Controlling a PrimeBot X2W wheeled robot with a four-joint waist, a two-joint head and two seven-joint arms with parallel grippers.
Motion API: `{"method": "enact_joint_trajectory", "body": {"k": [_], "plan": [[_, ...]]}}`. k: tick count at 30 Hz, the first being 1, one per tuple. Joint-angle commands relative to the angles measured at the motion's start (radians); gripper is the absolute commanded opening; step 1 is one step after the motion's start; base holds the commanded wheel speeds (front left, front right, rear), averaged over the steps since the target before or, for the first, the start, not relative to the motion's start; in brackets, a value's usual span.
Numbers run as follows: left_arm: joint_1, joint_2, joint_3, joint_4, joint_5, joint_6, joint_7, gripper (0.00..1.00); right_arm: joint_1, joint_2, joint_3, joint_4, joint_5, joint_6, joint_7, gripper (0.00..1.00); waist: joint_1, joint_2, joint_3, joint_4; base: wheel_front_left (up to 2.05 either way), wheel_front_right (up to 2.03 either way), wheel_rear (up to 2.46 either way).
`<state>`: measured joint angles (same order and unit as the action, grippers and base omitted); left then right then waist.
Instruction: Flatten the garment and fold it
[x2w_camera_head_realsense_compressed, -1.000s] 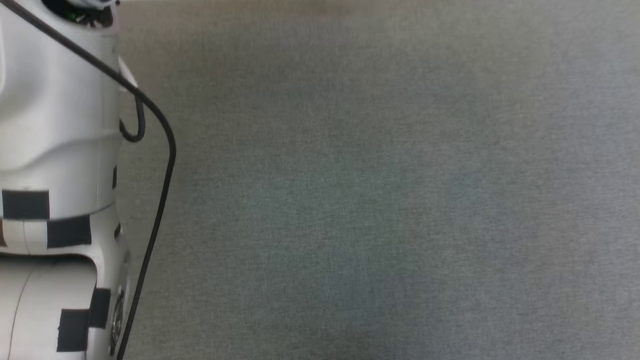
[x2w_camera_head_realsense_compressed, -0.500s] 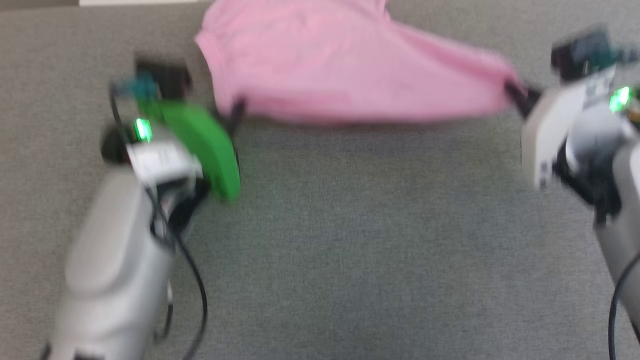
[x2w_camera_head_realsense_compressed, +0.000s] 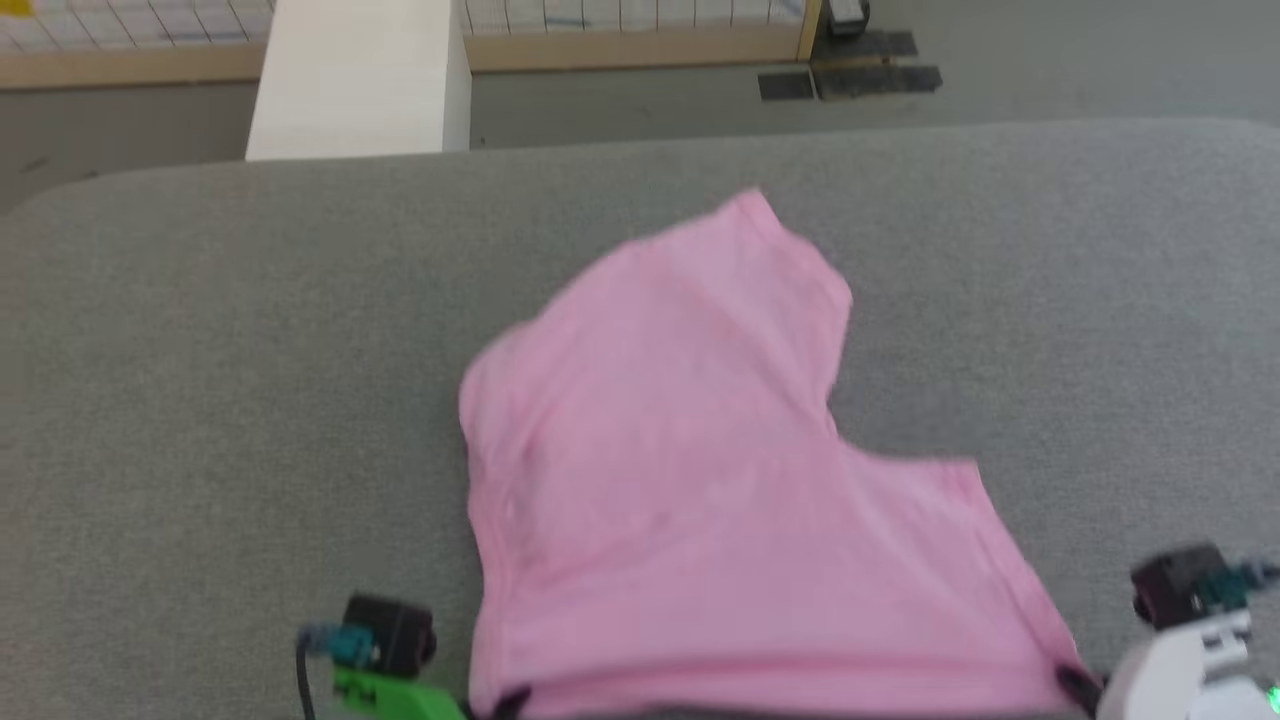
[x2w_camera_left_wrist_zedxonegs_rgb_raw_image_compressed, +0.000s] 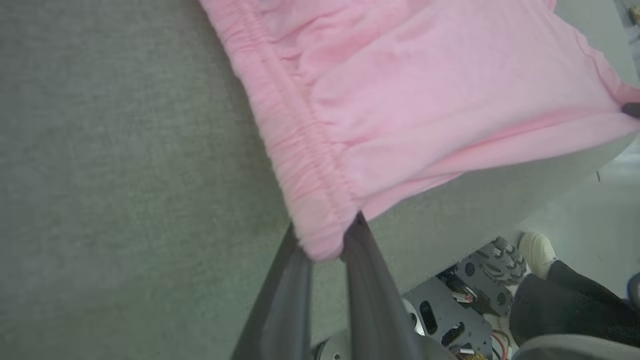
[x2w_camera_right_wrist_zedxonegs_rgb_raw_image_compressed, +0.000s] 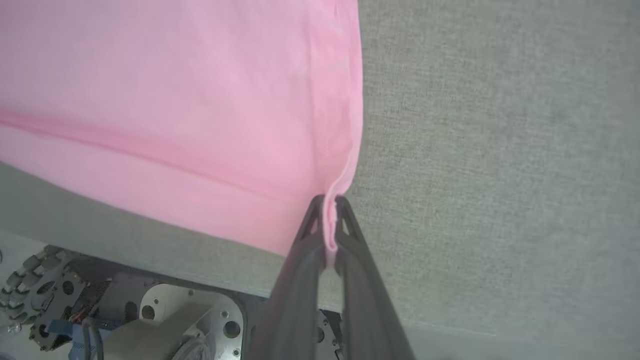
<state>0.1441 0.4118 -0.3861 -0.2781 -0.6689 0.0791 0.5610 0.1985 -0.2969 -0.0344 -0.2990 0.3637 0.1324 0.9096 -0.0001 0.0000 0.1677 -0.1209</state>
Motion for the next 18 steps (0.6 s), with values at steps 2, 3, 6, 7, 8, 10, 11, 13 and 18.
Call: {"method": "enact_joint_trajectory", "body": {"k": [2,3,6,7,8,10,11,13,18], "plan": [[0.074,0.029,-0.004,-0.059,-0.010,0.024,0.023,0.00,0.081,0.024,-0.035,-0.074,-0.016,-0.002,0.055,0.00,0.0001,0.0000,-0.046,0.010,0.00,0.00,0.00],[0.101,0.036,-0.005,-0.088,-0.014,0.032,0.029,0.00,0.110,0.031,-0.045,-0.113,-0.018,-0.002,0.074,0.00,0.0001,0.0000,-0.048,0.011,0.00,0.00,0.00],[0.130,0.036,-0.001,-0.151,-0.011,0.048,0.023,0.00,0.129,0.041,-0.068,-0.196,-0.035,-0.002,0.090,0.00,0.0001,0.0000,-0.051,0.015,0.00,0.00,0.00],[0.127,0.033,-0.004,-0.164,-0.010,0.047,0.019,0.00,0.122,0.038,-0.069,-0.213,-0.040,-0.002,0.094,0.00,0.0001,0.0000,-0.052,0.019,0.00,0.00,0.00],[0.119,0.028,-0.006,-0.170,-0.009,0.044,0.014,0.00,0.110,0.034,-0.068,-0.223,-0.042,-0.002,0.094,0.00,0.0001,0.0000,-0.052,0.022,0.00,0.00,0.00],[0.092,0.014,-0.014,-0.173,-0.009,0.036,0.009,0.00,0.070,0.014,-0.054,-0.230,-0.048,-0.002,0.093,0.00,0.0001,0.0000,-0.047,0.029,0.00,0.00,0.00],[0.070,0.006,-0.018,-0.167,-0.003,0.032,0.005,0.00,0.038,0.004,-0.046,-0.227,-0.049,-0.002,0.088,0.00,0.0001,0.0000,-0.043,0.034,0.00,0.00,0.00],[0.013,-0.006,-0.027,-0.147,0.018,0.020,-0.005,0.00,-0.033,-0.017,-0.027,-0.207,-0.047,-0.002,0.079,0.00,0.0001,0.0000,-0.033,0.047,0.00,0.00,0.00],[-0.147,-0.086,-0.036,-0.063,0.034,0.001,-0.049,0.00,-0.265,-0.069,0.027,-0.104,-0.039,-0.002,0.034,0.00,0.0001,0.0000,0.016,0.089,0.00,0.00,0.00]]}}
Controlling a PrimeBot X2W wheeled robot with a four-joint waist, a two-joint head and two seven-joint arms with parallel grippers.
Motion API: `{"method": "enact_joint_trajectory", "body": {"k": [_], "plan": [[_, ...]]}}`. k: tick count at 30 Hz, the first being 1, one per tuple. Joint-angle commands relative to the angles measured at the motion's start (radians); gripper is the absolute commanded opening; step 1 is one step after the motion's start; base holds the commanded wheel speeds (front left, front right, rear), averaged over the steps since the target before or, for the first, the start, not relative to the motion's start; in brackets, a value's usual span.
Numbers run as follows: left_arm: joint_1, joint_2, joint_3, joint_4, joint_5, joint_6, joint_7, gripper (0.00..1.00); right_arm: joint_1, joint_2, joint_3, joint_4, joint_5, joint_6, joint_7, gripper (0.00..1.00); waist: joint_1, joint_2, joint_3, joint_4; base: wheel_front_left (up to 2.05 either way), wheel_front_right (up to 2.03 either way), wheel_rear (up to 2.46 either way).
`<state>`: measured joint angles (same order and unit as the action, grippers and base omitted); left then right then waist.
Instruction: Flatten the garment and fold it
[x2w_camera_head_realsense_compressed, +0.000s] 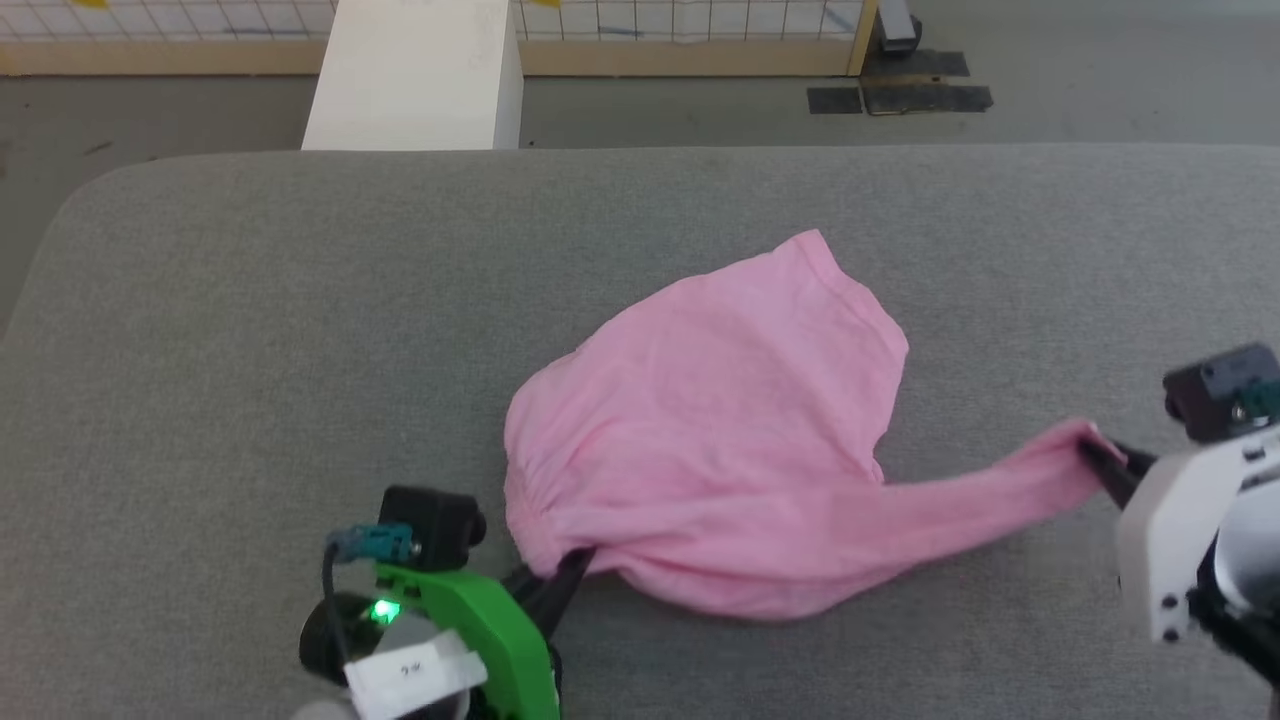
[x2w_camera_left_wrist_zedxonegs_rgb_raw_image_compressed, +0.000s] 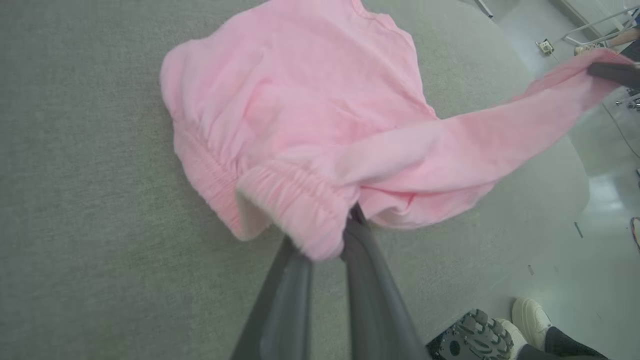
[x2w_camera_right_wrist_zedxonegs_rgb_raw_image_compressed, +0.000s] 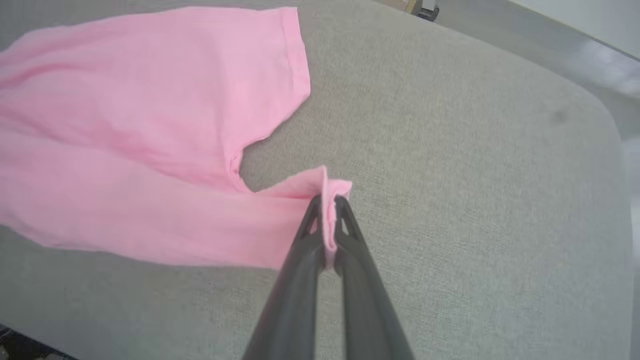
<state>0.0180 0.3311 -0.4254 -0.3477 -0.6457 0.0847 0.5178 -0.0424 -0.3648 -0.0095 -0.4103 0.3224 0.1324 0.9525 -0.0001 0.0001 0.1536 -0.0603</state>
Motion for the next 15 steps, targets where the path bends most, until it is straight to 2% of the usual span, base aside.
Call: {"method": "enact_joint_trajectory", "body": {"k": [1,8,15], "plan": [[-0.049,-0.018,0.005,0.026,0.015,-0.006,-0.016,0.00,-0.068,-0.007,0.014,0.035,0.006,-0.002,-0.020,0.00,0.0001,-0.0001,0.040,0.036,0.00,0.00,0.00],[-0.224,-0.116,0.036,0.194,0.038,0.021,-0.101,0.00,-0.383,-0.036,0.099,0.299,0.004,-0.002,-0.139,0.00,0.0001,-0.0001,0.134,0.110,0.00,0.00,0.00],[-0.307,-0.167,0.042,0.300,0.058,0.034,-0.163,0.00,-0.609,-0.041,0.184,0.557,0.002,-0.002,-0.252,0.00,0.0001,-0.0001,0.218,0.175,0.00,0.00,0.00]]}}
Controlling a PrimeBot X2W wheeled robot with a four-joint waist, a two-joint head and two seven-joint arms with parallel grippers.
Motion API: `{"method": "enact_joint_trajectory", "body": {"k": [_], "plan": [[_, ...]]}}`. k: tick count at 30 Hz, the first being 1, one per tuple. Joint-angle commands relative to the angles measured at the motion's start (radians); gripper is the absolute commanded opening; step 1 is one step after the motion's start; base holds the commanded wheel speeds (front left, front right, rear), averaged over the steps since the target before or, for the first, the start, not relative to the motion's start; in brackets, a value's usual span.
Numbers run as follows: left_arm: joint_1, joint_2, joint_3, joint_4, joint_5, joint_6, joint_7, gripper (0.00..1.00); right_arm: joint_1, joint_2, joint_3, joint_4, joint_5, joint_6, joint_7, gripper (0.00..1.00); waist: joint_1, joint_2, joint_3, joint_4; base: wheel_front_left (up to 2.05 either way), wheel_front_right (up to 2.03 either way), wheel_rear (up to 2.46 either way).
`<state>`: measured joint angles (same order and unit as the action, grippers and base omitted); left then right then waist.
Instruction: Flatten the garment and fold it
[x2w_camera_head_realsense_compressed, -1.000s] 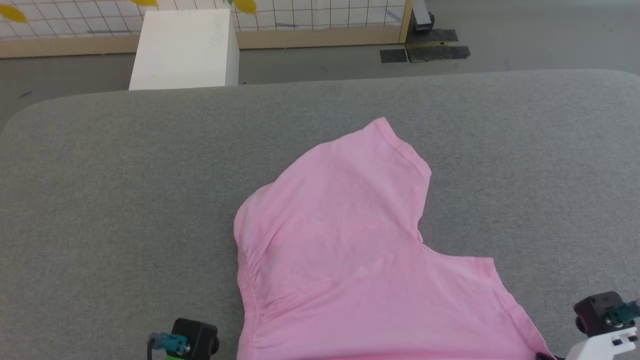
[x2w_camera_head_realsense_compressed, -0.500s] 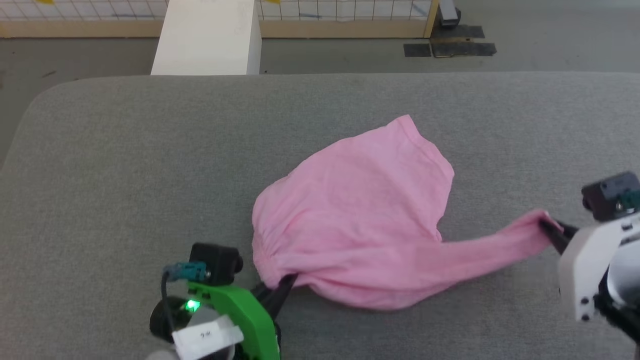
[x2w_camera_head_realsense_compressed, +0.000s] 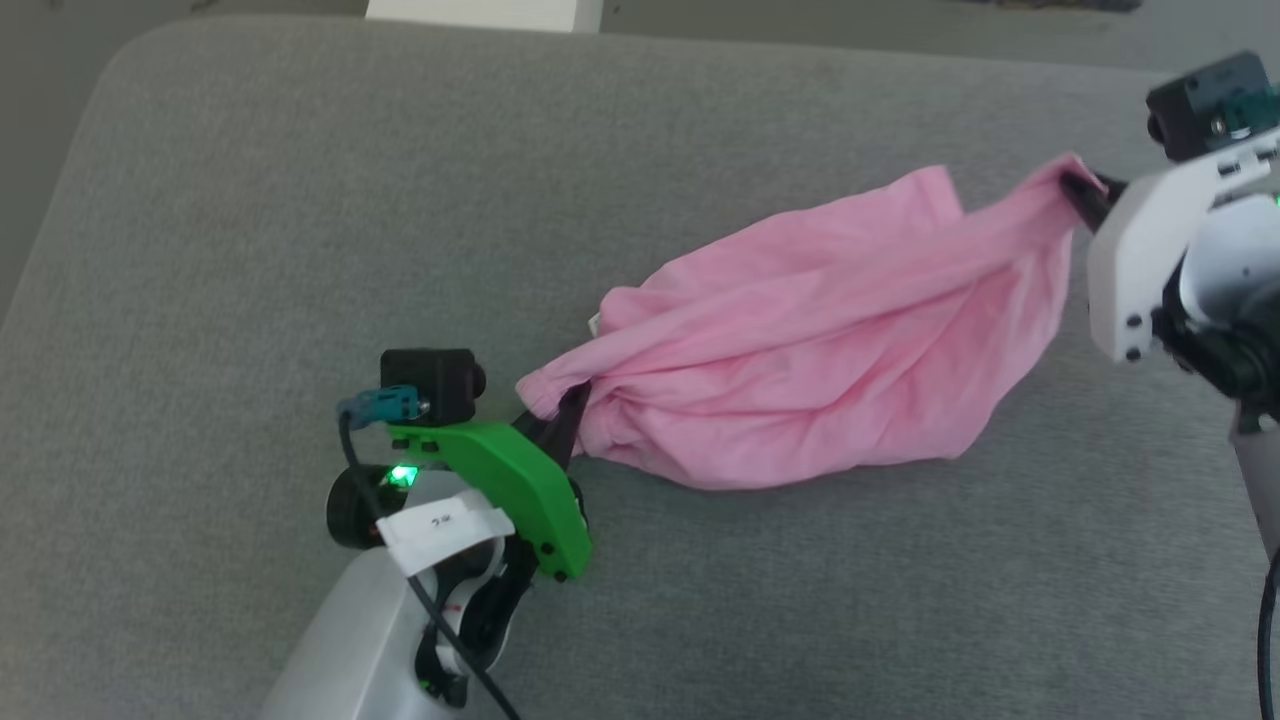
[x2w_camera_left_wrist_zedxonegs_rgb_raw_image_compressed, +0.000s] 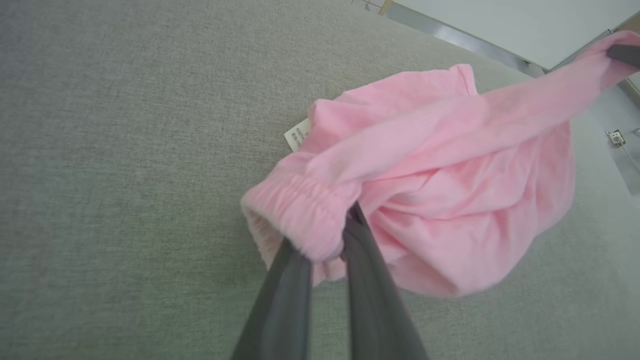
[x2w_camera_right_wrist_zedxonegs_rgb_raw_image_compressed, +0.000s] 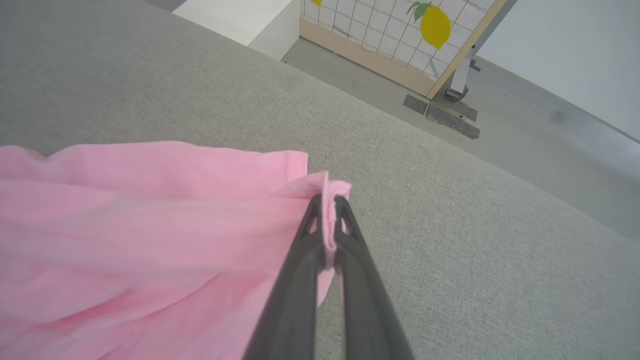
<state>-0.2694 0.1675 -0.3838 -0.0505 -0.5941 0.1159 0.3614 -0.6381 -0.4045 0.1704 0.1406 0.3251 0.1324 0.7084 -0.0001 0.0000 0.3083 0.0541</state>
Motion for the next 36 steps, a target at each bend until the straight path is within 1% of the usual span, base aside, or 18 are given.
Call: {"method": "enact_joint_trajectory", "body": {"k": [1,5,8,10,14,15,16,17,18,19,22,25,29,30,33,34,36], "plan": [[-0.030,-0.011,-0.004,0.016,0.008,0.001,-0.011,0.00,-0.044,-0.002,0.019,0.045,0.000,-0.002,-0.026,0.00,0.0001,0.0000,0.076,0.070,0.00,0.00,0.00],[-0.065,-0.032,-0.017,0.058,0.013,-0.003,-0.026,0.00,-0.139,-0.007,0.083,0.174,-0.003,-0.002,-0.080,0.00,0.0001,0.0000,0.114,0.099,0.00,0.00,0.00],[-0.081,-0.041,-0.026,0.083,0.018,-0.001,-0.030,0.00,-0.193,-0.009,0.125,0.260,0.000,-0.002,-0.098,0.00,0.0001,0.0000,0.136,0.115,0.00,0.00,0.00],[-0.089,-0.045,-0.032,0.096,0.021,0.000,-0.029,0.00,-0.222,-0.010,0.147,0.318,0.006,-0.002,-0.103,0.00,0.0001,0.0000,0.148,0.124,0.00,0.00,0.00],[-0.097,-0.052,-0.048,0.114,0.016,-0.010,-0.026,0.00,-0.262,-0.019,0.191,0.417,0.032,-0.002,-0.093,0.00,0.0001,0.0000,0.163,0.138,0.00,0.00,0.00],[-0.098,-0.054,-0.051,0.117,0.014,-0.013,-0.027,0.04,-0.268,-0.021,0.201,0.439,0.043,-0.002,-0.088,0.00,0.0001,0.0000,0.163,0.140,0.00,0.00,0.00],[-0.098,-0.056,-0.054,0.118,0.013,-0.015,-0.028,0.39,-0.272,-0.021,0.207,0.455,0.054,-0.002,-0.083,0.00,0.0001,0.0000,0.163,0.140,0.00,0.00,0.00],[-0.096,-0.059,-0.056,0.117,0.006,-0.019,-0.032,0.85,-0.274,-0.021,0.217,0.473,0.068,-0.002,-0.070,0.00,0.0001,0.0000,0.160,0.140,0.00,0.00,0.00],[-0.094,-0.061,-0.056,0.116,0.003,-0.021,-0.038,1.00,-0.274,-0.021,0.229,0.481,0.081,-0.002,-0.064,0.31,0.0001,0.0000,0.156,0.138,0.00,0.00,0.00],[-0.090,-0.061,-0.056,0.114,0.003,-0.022,-0.044,1.00,-0.273,-0.022,0.238,0.486,0.097,-0.002,-0.064,1.00,0.0001,0.0000,0.149,0.135,0.00,0.00,0.00],[-0.071,-0.055,-0.052,0.102,0.003,-0.023,-0.064,1.00,-0.259,-0.031,0.252,0.486,0.130,-0.002,-0.093,1.00,0.0001,0.0000,0.122,0.126,0.00,0.00,0.00],[-0.033,-0.034,-0.039,0.080,0.013,-0.012,-0.095,1.00,-0.222,-0.040,0.244,0.464,0.165,-0.002,-0.164,1.00,0.0001,0.0000,0.076,0.109,0.00,0.00,0.00],[0.045,-0.007,-0.015,0.041,0.021,0.008,-0.143,1.00,-0.140,-0.051,0.204,0.414,0.187,-0.002,-0.277,1.00,0.0001,0.0000,0.003,0.080,0.00,0.00,0.00],[0.109,0.005,0.002,0.016,0.024,0.021,-0.191,1.00,-0.045,-0.048,0.143,0.352,0.185,-0.002,-0.368,1.00,0.0001,0.0000,-0.047,0.058,0.00,0.00,0.00],[0.158,0.011,0.005,0.017,0.038,0.028,-0.240,1.00,0.074,-0.023,0.059,0.279,0.163,-0.002,-0.454,1.00,0.0001,0.0000,-0.093,0.034,0.00,0.00,0.00],[0.176,0.006,0.003,0.027,0.047,0.033,-0.271,1.00,0.156,0.003,-0.008,0.225,0.131,-0.002,-0.513,1.00,0.0001,0.0000,-0.116,0.021,0.00,0.00,0.00],[0.184,0.001,0.000,0.045,0.060,0.038,-0.299,1.00,0.234,0.040,-0.072,0.166,0.090,-0.002,-0.569,1.00,0.0001,0.0000,-0.132,0.005,0.00,0.00,0.00]]}}
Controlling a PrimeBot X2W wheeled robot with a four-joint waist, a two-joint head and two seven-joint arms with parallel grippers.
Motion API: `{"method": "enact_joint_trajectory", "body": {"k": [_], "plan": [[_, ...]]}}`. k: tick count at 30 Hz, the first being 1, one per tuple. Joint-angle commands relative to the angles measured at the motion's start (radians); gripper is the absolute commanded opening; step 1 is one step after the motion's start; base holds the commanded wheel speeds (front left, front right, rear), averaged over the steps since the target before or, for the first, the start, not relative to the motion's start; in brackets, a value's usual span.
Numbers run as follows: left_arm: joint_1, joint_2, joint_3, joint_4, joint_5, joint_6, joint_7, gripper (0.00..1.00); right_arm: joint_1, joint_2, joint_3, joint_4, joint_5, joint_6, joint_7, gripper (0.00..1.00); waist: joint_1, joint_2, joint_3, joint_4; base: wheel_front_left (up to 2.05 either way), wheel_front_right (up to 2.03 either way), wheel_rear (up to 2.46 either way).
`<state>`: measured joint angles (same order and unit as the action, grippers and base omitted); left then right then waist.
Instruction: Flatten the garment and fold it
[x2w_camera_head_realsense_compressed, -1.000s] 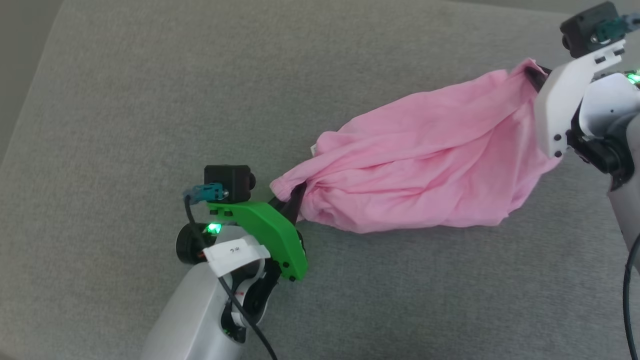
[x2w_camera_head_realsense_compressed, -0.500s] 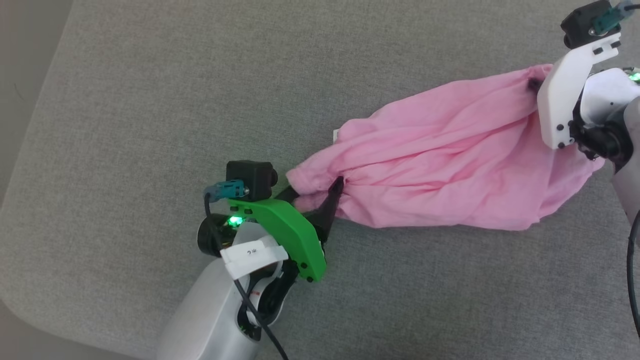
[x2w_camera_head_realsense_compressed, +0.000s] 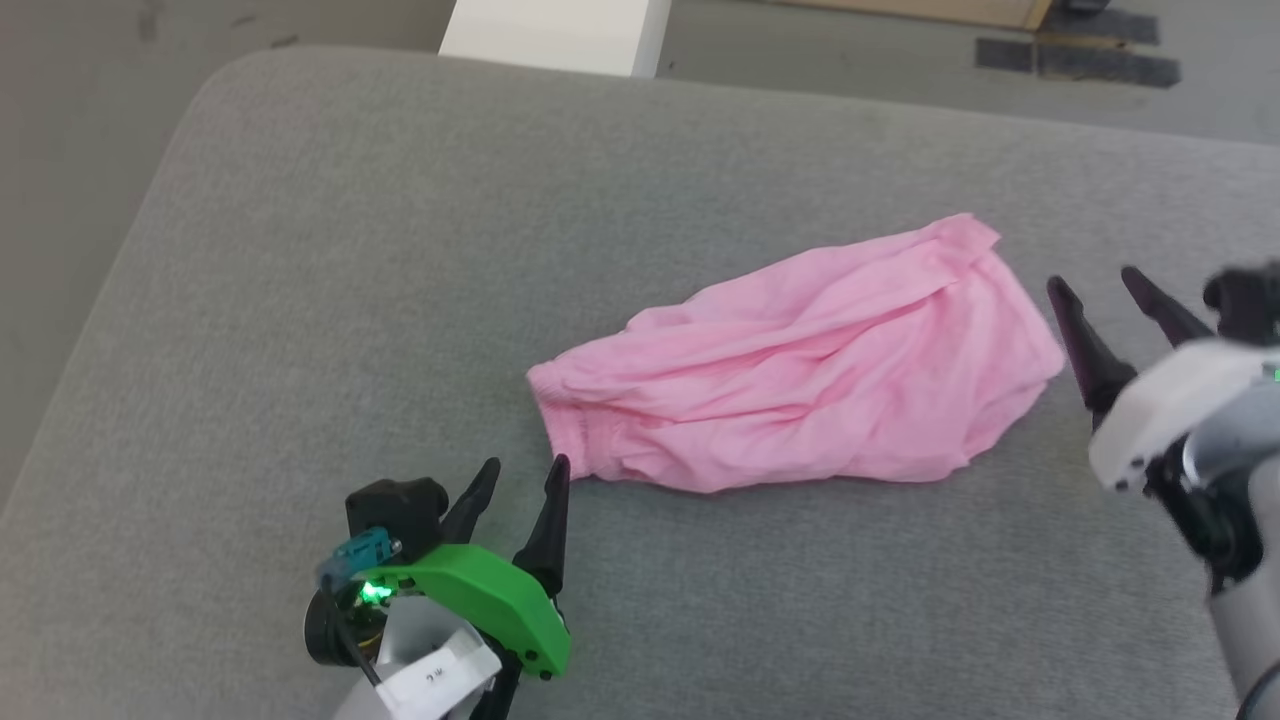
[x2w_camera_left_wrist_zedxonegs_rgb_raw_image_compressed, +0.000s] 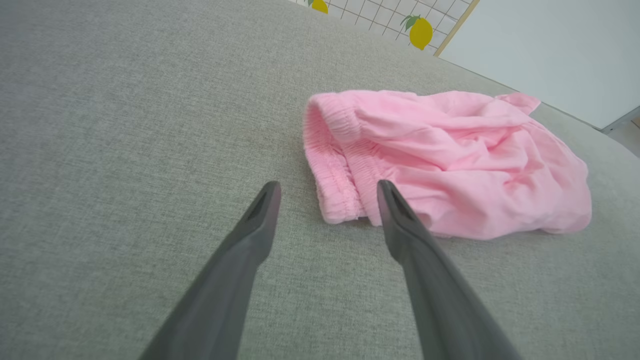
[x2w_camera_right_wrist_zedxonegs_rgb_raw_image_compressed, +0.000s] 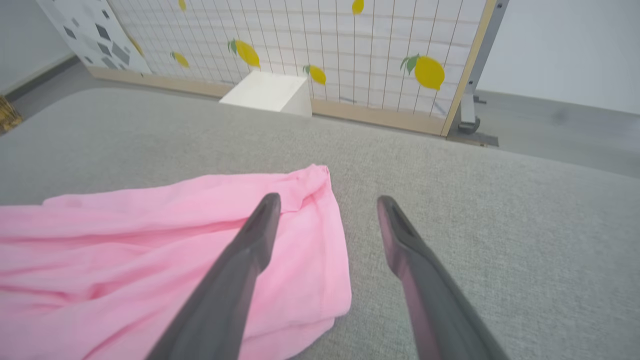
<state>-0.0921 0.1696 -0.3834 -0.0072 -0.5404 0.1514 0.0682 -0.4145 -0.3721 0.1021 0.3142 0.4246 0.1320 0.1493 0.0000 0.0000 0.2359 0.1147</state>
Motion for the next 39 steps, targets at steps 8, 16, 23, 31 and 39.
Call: {"method": "enact_joint_trajectory", "body": {"k": [8,16,23,31,39], "plan": [[-0.028,-0.029,0.010,0.147,0.065,0.052,-0.124,1.00,0.246,0.206,-0.128,-0.221,-0.167,-0.001,-0.129,1.00,0.0000,0.0000,-0.084,-0.133,0.00,0.00,0.00],[-0.080,-0.051,0.029,0.343,0.090,0.092,-0.211,1.00,0.302,0.276,-0.116,-0.293,-0.198,-0.001,-0.090,1.00,0.0000,0.0000,-0.074,-0.197,0.00,0.00,0.00],[-0.120,-0.075,0.009,0.474,0.068,0.067,-0.211,1.00,0.297,0.278,-0.112,-0.295,-0.204,-0.001,-0.068,1.00,0.0000,0.0000,-0.065,-0.197,0.00,0.00,0.00],[-0.176,-0.095,-0.062,0.529,0.054,-0.002,-0.165,0.00,0.174,0.269,-0.110,-0.144,-0.243,-0.001,-0.016,1.00,0.0000,0.0000,-0.034,-0.138,0.00,0.00,0.00],[-0.215,-0.102,-0.082,0.530,0.055,-0.008,-0.184,0.00,-0.007,0.280,-0.176,0.119,-0.305,-0.001,0.080,1.00,0.0000,0.0000,-0.001,-0.078,0.00,0.00,0.00]]}}
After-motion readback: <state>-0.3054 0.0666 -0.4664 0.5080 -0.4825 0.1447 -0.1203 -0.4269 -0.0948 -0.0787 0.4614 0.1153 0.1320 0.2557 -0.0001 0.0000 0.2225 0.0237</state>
